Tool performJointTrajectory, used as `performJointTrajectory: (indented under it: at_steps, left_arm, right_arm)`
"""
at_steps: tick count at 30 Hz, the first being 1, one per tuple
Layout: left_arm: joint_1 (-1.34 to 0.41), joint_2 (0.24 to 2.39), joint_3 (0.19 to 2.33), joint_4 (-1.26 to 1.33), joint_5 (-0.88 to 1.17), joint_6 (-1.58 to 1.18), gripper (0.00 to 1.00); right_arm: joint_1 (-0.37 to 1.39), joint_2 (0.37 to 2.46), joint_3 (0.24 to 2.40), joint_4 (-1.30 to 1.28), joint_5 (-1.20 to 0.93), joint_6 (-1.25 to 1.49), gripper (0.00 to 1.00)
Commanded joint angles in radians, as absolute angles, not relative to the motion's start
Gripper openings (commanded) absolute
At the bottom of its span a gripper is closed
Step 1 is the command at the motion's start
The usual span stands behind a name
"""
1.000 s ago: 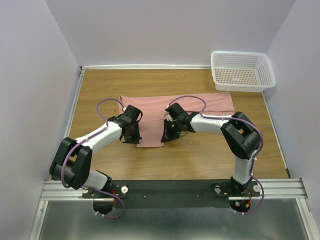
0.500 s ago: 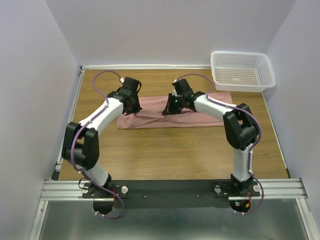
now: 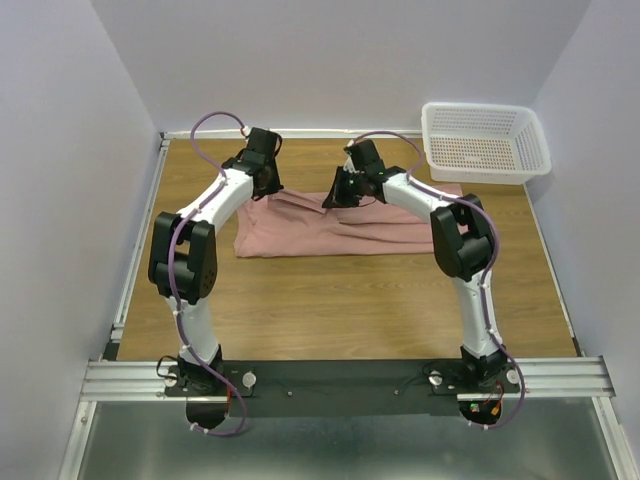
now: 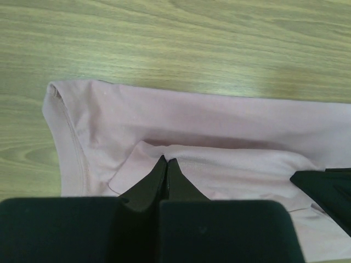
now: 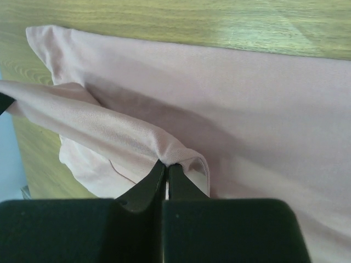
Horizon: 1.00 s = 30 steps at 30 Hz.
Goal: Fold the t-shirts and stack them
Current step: Fold the tshirt
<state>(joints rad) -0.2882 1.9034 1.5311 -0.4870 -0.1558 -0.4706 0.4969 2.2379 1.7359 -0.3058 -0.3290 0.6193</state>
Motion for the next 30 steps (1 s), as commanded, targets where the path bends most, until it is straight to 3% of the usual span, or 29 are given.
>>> performJointTrajectory:
  at_steps: [1,15,30]
  left_arm:
    - [-0.273,1.913,1.529,-0.456,-0.196,-0.457,0.0]
    - [-0.273,1.884,1.424,-0.387,-0.038,-0.505,0.0]
    - [-0.271,1.927,1.444,-0.394,-0.092,-0.514,0.0]
  right_arm:
    - [0.491,2.276,1.766,-0.334,-0.353,0.586,0.08]
    - [0.457,2.174,1.667,-0.337,-0.275,0.545,0.08]
    - [0.454,2.197,1.678,-0.334,-0.308,0.551,0.09]
